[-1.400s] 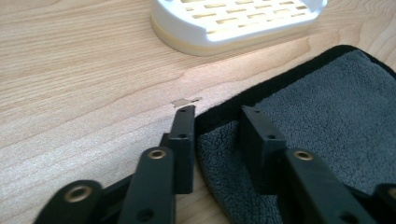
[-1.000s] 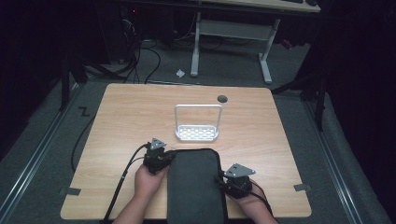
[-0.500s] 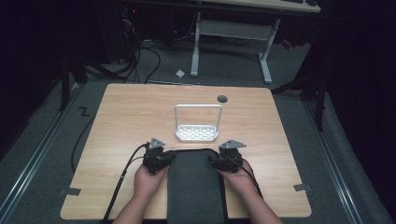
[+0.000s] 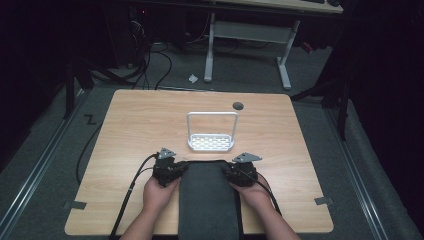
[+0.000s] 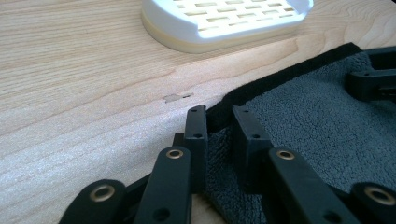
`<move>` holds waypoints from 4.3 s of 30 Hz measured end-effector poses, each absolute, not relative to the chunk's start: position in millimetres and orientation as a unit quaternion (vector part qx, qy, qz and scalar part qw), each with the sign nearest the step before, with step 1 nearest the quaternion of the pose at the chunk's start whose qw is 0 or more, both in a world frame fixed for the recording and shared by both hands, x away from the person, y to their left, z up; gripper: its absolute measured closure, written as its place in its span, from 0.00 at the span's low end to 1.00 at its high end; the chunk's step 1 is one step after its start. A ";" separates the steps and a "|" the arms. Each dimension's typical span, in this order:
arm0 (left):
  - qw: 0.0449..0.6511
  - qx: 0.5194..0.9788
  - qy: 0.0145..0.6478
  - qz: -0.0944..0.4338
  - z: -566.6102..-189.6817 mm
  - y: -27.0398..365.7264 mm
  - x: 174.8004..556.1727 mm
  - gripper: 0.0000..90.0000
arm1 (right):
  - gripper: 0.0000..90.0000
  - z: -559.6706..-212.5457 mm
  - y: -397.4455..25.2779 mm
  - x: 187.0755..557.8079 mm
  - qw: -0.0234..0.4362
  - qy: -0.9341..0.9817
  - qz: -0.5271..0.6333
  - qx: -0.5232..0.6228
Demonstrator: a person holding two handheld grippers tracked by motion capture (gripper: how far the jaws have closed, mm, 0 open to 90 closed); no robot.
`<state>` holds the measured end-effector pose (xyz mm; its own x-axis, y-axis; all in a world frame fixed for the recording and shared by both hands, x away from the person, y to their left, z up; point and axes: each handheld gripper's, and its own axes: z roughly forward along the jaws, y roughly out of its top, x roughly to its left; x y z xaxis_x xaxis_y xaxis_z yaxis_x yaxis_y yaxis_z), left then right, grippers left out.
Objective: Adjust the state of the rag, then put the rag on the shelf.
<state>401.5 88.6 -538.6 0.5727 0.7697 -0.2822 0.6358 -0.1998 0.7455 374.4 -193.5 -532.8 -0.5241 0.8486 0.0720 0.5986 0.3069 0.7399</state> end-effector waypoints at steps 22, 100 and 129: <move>0.453 0.766 0.449 0.086 -536.8 90.8 397.2 0.89 | 0.87 -528.3 -187.7 362.6 0.217 0.796 0.374 0.423; 0.596 0.682 0.351 0.240 -356.3 93.2 385.9 0.92 | 0.87 -370.6 -192.3 352.5 0.367 0.676 0.536 0.347; 0.597 0.676 0.325 0.283 -311.1 88.2 417.7 0.92 | 0.87 -325.8 -195.6 381.2 0.398 0.653 0.549 0.338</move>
